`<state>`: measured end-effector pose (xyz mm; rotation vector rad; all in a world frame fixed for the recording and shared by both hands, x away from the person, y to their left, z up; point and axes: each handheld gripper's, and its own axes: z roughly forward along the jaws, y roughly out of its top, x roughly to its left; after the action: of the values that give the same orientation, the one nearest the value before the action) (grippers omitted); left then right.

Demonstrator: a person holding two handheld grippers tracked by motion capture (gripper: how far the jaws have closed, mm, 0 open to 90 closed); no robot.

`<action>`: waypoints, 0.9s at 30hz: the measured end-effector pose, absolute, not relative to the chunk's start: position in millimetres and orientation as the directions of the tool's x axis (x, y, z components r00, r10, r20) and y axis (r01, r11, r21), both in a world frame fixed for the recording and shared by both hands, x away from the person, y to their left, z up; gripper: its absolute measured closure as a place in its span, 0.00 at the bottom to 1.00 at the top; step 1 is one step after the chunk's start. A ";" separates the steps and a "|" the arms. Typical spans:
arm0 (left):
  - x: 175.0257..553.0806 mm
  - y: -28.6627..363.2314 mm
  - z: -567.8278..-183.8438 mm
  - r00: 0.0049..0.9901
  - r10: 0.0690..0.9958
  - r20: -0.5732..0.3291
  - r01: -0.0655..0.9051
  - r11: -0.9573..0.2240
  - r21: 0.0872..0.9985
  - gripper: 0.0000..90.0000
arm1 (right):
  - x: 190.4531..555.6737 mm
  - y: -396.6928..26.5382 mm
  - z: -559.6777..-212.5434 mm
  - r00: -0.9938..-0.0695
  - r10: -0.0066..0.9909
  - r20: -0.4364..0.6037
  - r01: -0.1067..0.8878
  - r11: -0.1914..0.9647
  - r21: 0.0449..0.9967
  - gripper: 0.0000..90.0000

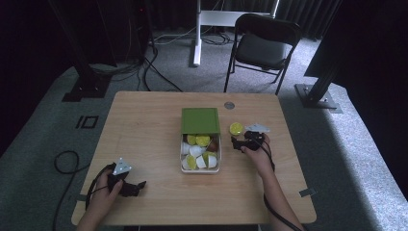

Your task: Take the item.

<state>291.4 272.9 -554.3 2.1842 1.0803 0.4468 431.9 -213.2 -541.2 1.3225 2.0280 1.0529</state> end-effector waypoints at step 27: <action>291.4 272.9 -554.3 0.602 0.798 0.015 0.576 -0.447 0.684 0.01 | 367.4 -243.0 -552.2 -0.700 0.714 -0.019 0.409 0.422 0.809 0.15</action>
<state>291.4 272.9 -554.3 2.1841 1.0802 0.4469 367.4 -243.0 -552.2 0.9617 2.3213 1.1720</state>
